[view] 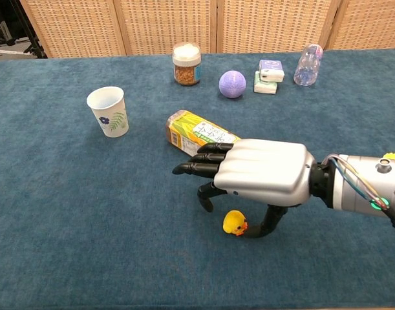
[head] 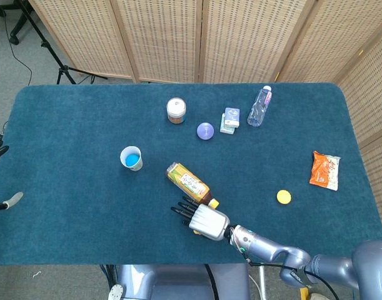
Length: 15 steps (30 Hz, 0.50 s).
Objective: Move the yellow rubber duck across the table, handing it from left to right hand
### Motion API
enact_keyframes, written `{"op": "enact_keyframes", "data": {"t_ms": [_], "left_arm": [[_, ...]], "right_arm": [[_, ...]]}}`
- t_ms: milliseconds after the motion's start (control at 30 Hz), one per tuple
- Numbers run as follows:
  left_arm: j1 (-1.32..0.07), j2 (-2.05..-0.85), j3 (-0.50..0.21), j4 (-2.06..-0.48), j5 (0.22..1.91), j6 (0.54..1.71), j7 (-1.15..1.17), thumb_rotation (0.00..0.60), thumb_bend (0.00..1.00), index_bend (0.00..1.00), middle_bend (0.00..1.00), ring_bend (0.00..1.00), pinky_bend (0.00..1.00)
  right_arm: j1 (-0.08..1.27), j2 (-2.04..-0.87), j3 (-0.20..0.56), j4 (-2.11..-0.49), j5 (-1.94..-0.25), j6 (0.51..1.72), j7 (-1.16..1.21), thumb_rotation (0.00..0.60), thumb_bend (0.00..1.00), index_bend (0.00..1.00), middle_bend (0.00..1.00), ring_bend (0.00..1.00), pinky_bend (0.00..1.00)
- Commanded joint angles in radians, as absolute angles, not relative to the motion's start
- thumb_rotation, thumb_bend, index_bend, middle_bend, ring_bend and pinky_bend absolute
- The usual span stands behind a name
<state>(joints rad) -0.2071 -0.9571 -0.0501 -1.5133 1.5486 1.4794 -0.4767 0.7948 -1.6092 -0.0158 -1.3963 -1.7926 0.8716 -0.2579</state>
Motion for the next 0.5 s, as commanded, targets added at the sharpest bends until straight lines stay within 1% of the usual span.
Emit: {"op": "enact_keyframes", "data": {"t_ms": [33,100,233,500], "left_arm": [[-0.207,-0.957,-0.051,-1.514,1.549,1.478,-0.477,0.600,0.21,0.02,0.00,0.00,0.00],[-0.207,-0.957,-0.052,-1.514,1.550,1.476,-0.476,0.600,0.21,0.02,0.00,0.00,0.00],[-0.207,-0.956,-0.052,-1.515,1.553,1.473,-0.476,0.600,0.21,0.02,0.00,0.00,0.00],[-0.206,-0.954,-0.053,-1.514,1.558,1.472,-0.482,0.600,0.21,0.02,0.00,0.00,0.00]], "right_arm": [[0.798,-1.617,-0.019,-1.388,-1.786,0.871,-0.261,0.600,0.26,0.39,0.00,0.00,0.00],[0.799,-1.620,-0.022,-1.383,-1.782,0.874,-0.261,0.600,0.26,0.40,0.00,0.00,0.00],[0.802,-1.622,-0.027,-1.380,-1.777,0.879,-0.261,0.600,0.34,0.42,0.00,0.00,0.00],[0.806,-1.628,-0.036,-1.379,-1.770,0.888,-0.263,0.600,0.38,0.46,0.00,0.00,0.00]]}}
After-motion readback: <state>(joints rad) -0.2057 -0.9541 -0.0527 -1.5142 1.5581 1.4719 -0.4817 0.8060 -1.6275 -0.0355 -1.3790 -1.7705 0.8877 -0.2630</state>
